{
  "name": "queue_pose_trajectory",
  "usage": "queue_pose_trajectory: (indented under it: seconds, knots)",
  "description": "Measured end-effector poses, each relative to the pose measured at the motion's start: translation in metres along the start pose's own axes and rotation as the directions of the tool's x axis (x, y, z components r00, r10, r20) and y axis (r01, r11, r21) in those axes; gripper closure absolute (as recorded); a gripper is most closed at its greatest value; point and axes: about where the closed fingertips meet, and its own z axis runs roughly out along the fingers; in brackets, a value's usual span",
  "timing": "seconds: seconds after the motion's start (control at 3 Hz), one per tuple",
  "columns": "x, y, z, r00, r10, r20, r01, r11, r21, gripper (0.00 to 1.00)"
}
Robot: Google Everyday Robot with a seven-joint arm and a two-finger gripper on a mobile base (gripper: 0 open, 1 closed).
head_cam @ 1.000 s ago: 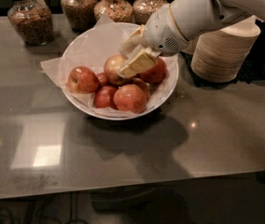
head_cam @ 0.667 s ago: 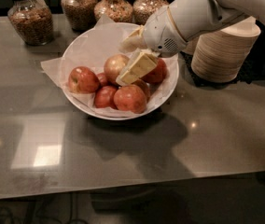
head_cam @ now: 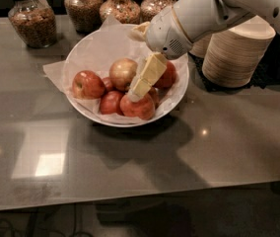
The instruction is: Pick apple from white bowl
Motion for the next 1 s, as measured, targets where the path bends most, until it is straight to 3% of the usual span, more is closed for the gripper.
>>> queue_pose_trajectory:
  seconds: [0.67,1.0]
  knots:
    - [0.0034,-0.0039,0.0026,1.000,0.007,-0.005,-0.007,0.9999,-0.009,0.15]
    - [0.0047,-0.0058,0.0038,1.000,0.011,-0.005,-0.012,0.9999,-0.011,0.29]
